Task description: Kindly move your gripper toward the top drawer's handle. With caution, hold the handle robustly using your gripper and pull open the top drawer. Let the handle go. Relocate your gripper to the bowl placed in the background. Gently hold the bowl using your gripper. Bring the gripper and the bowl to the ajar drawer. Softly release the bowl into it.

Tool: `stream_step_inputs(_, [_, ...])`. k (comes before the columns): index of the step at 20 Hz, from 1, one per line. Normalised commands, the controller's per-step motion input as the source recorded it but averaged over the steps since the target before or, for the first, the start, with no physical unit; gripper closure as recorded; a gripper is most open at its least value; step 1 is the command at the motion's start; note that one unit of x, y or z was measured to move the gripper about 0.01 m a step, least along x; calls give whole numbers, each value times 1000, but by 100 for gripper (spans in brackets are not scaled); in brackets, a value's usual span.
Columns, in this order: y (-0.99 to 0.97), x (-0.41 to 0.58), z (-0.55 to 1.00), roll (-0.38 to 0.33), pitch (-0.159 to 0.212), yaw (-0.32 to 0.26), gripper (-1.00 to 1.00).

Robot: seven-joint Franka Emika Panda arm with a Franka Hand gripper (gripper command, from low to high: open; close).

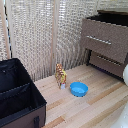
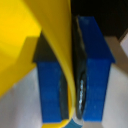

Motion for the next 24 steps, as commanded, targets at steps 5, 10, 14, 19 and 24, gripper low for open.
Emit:
stream_step_inputs(5, [-65,7,-507,-21,-24,89,100])
stream_step_inputs(10, [-169,26,-99,-166,-48,49,100])
stream_step_inputs(14, [-89,-31,-12,-223,-78,25,100])
stream_step_inputs(19, [0,-1,-52,-5,29,35,-100])
stream_step_inputs(24, [-15,0,6,9,17,2,-100])
